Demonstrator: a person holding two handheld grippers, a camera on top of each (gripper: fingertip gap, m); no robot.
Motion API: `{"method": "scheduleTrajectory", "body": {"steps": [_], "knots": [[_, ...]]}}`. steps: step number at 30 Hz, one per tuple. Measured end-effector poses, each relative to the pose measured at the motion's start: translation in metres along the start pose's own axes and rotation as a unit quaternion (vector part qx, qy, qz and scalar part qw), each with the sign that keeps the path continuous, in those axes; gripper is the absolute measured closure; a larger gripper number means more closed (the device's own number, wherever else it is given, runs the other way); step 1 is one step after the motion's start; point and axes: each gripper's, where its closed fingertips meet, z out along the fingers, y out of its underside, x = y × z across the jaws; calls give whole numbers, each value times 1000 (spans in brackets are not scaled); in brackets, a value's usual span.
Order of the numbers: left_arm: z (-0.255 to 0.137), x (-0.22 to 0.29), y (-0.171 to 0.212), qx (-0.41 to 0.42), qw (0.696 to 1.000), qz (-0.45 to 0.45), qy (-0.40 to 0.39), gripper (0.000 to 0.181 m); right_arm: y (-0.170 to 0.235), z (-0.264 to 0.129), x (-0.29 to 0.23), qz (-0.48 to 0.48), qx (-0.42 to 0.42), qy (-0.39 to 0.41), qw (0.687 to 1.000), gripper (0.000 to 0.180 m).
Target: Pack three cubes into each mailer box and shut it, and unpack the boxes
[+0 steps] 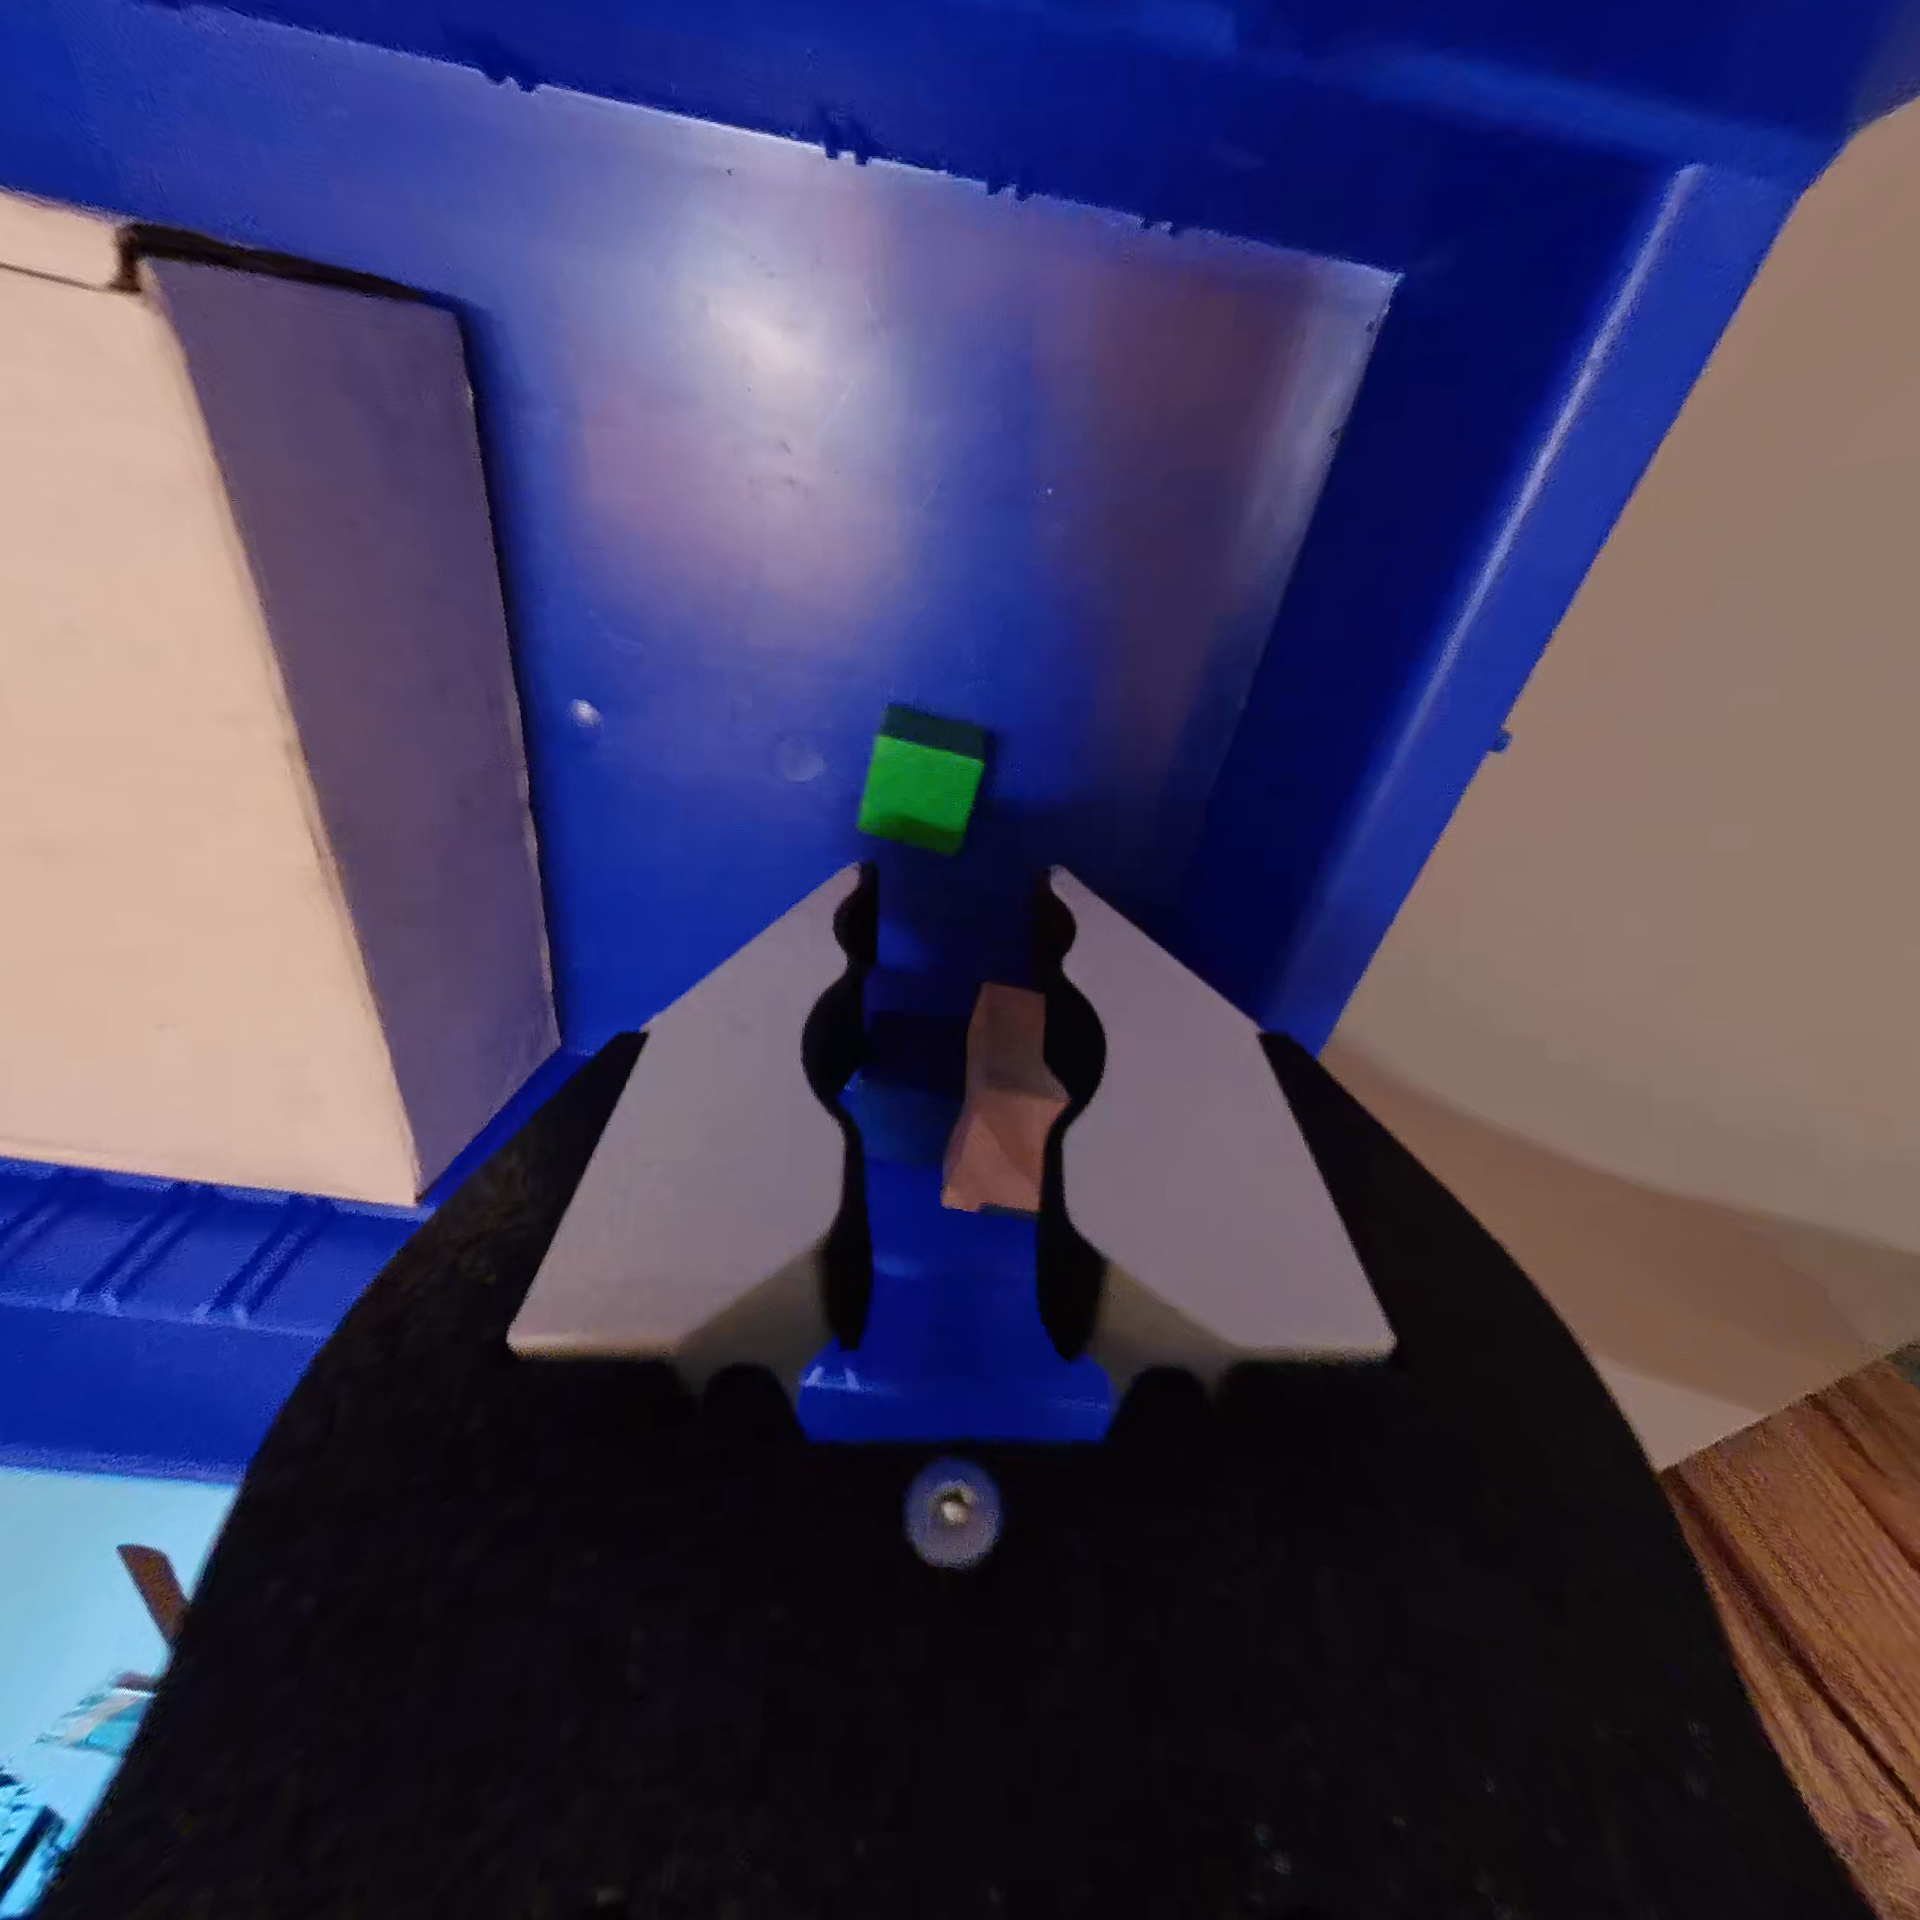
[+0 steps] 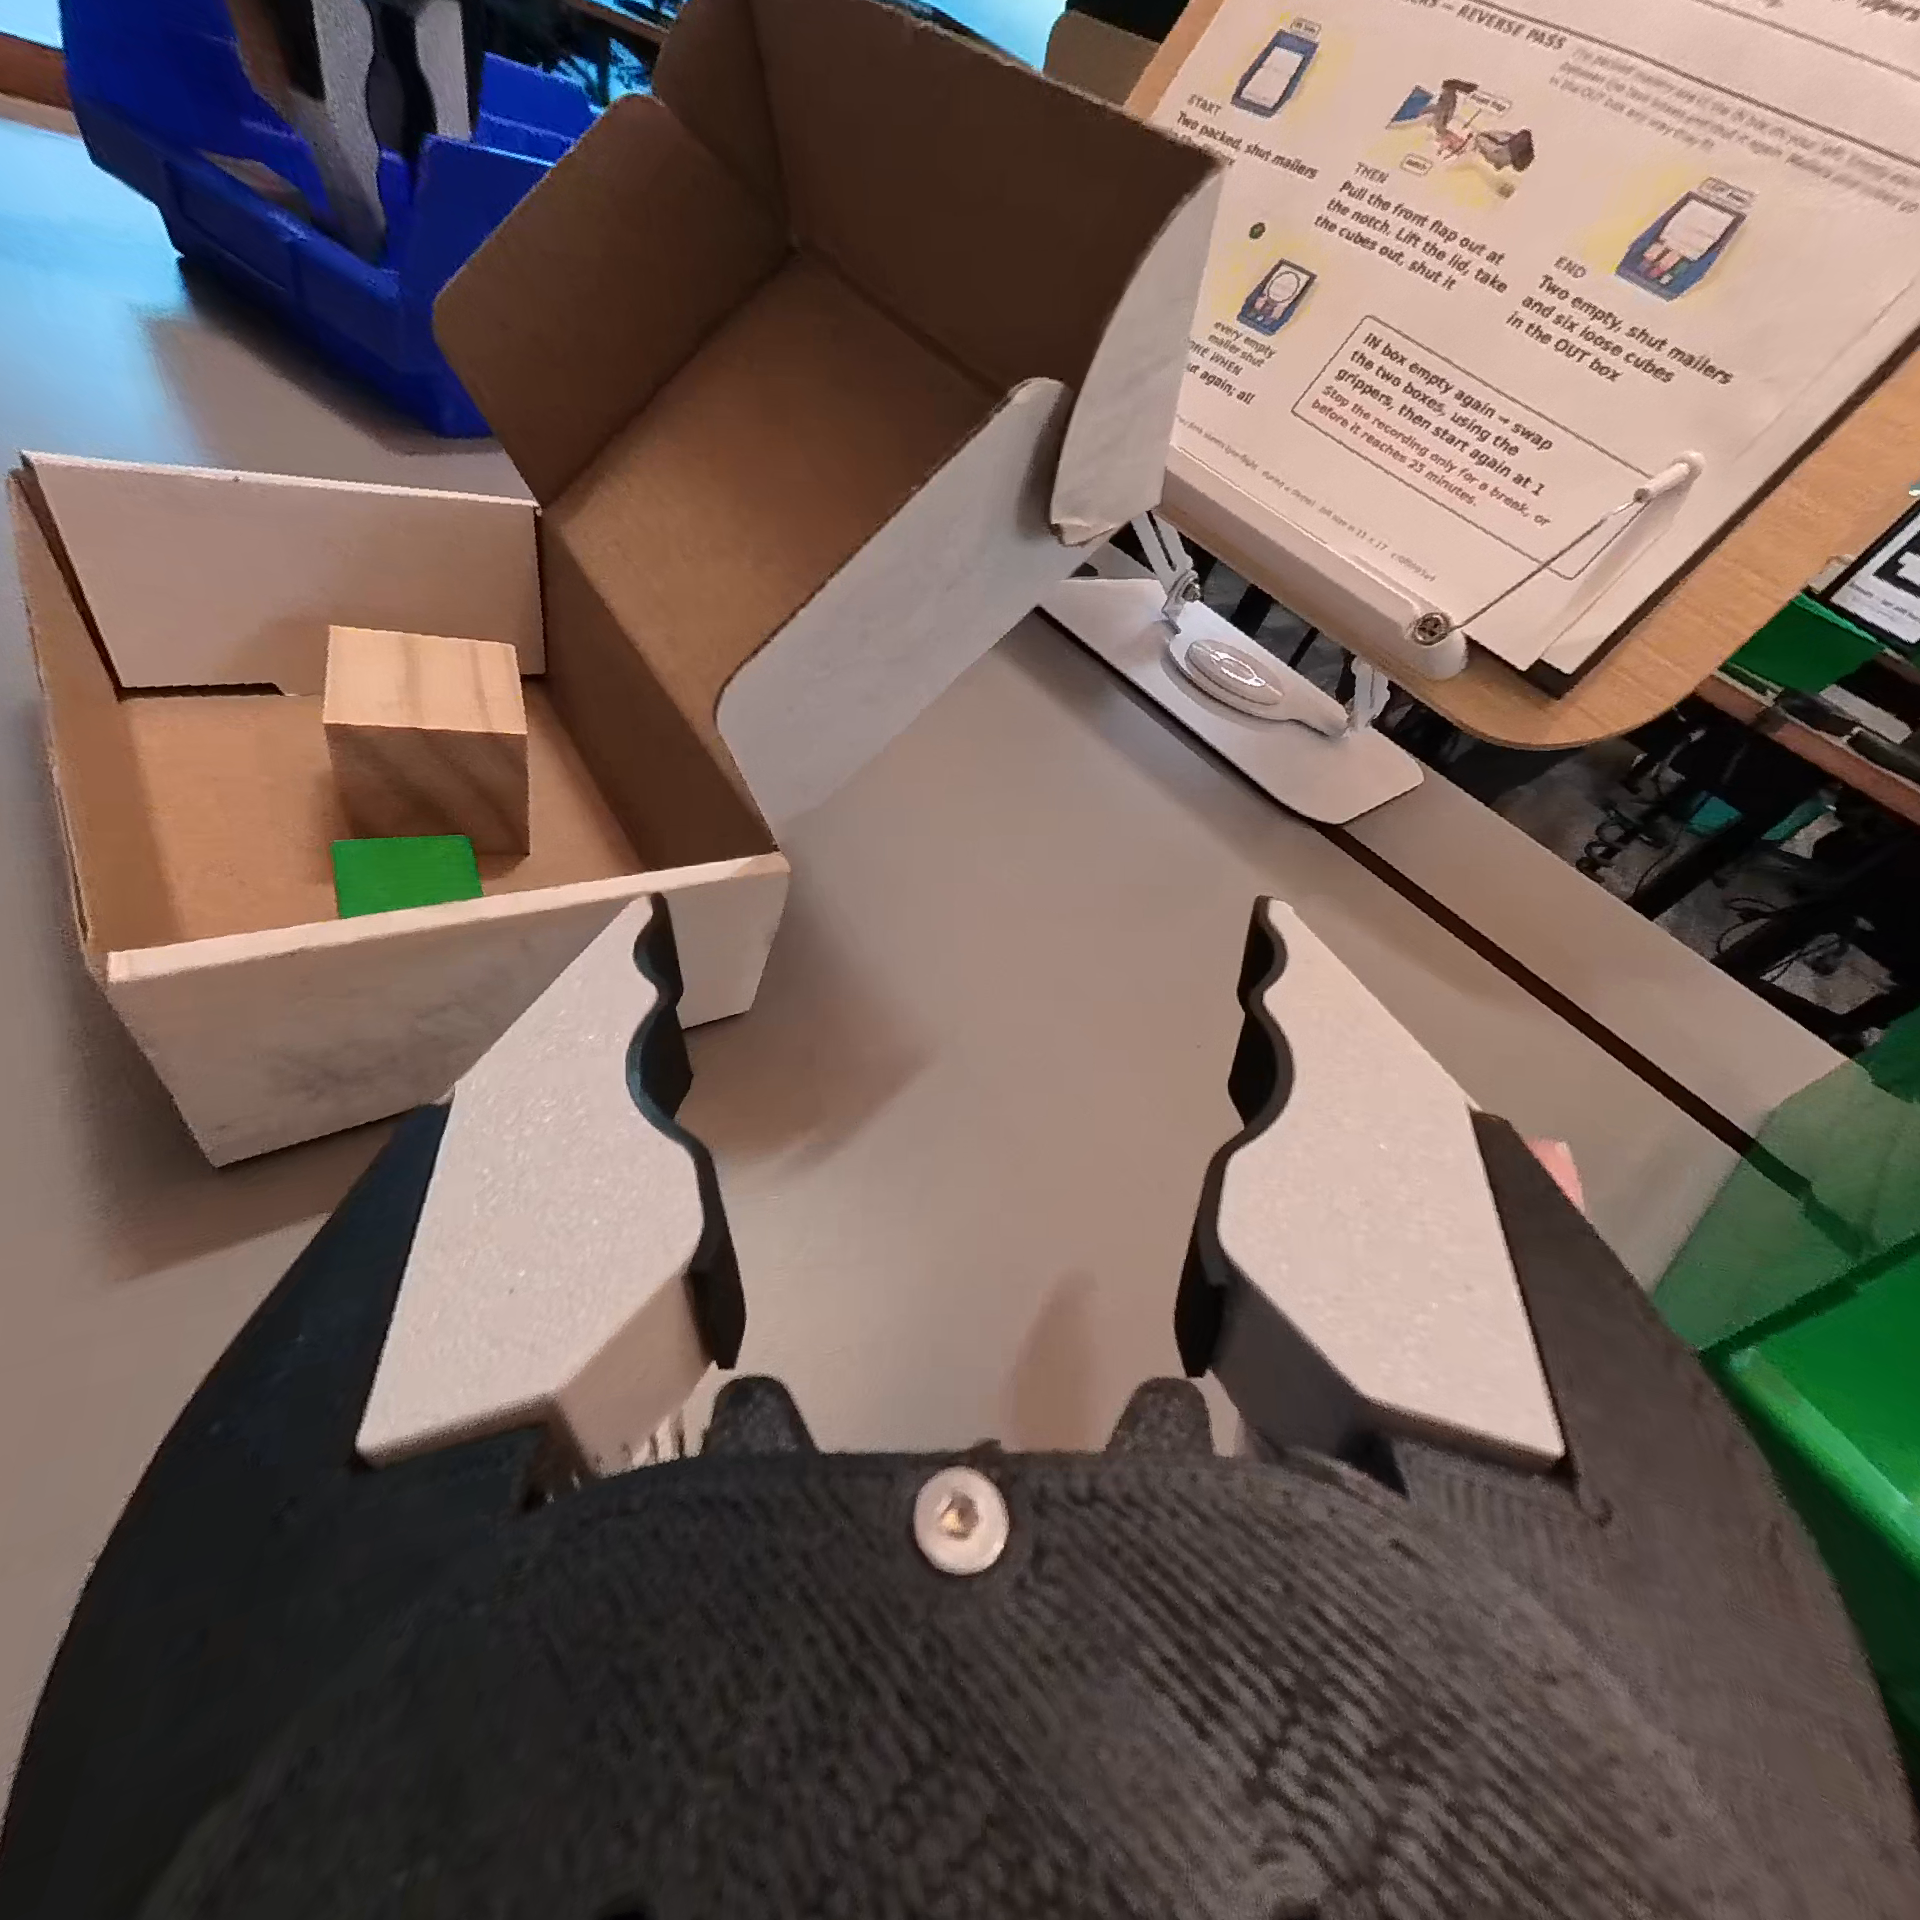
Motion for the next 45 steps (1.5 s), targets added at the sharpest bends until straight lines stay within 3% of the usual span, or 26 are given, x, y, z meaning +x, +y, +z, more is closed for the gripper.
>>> {"method": "scheduleTrajectory", "body": {"steps": [1, 3, 7, 11, 16, 19, 24, 28, 31, 35, 42, 45], "knots": [[-2, 1, 0, 2, 1000, -6, 1, 147, 1, 1, -1, -4, -2, 0, 1000, 72], [-4, -1, -3, 9, 1000, -9, -9, 134, 1, 1, -3, -15, -5, 0, 1000, 72], [7, -2, -6, -11, 1000, 11, -27, 132, 1, 1, -5, -30, -6, 4, 1000, 73], [18, -5, -6, -31, 997, 39, -60, 161, 1, 1, -5, -32, -3, 8, 999, 72], [5, -6, -12, -19, 993, 50, -101, 162, -1, 0, -4, -33, 3, 12, 999, 71], [-28, 3, -20, 2, 992, 31, -120, 162, -3, -2, -1, -27, 13, 18, 999, 71], [-110, 83, -82, 101, 990, 35, -91, 162, -7, -6, 3, -11, 28, 19, 999, 71], [-138, 185, -157, 171, 978, 97, -65, 162, -6, -5, 5, -3, 27, 21, 999, 72], [-121, 238, -207, 186, 971, 129, -73, 162, -8, -7, 10, 7, 34, 34, 999, 74], [-72, 267, -258, 173, 972, 140, -74, 162, -11, -13, 22, 36, 53, 55, 996, 77], [-32, 249, -305, 158, 976, 79, -127, 162, -15, -17, 29, 58, 73, 69, 993, 80], [-25, 246, -308, 182, 973, 52, -136, 143, -16, -17, 29, 61, 76, 71, 993, 83]]}}
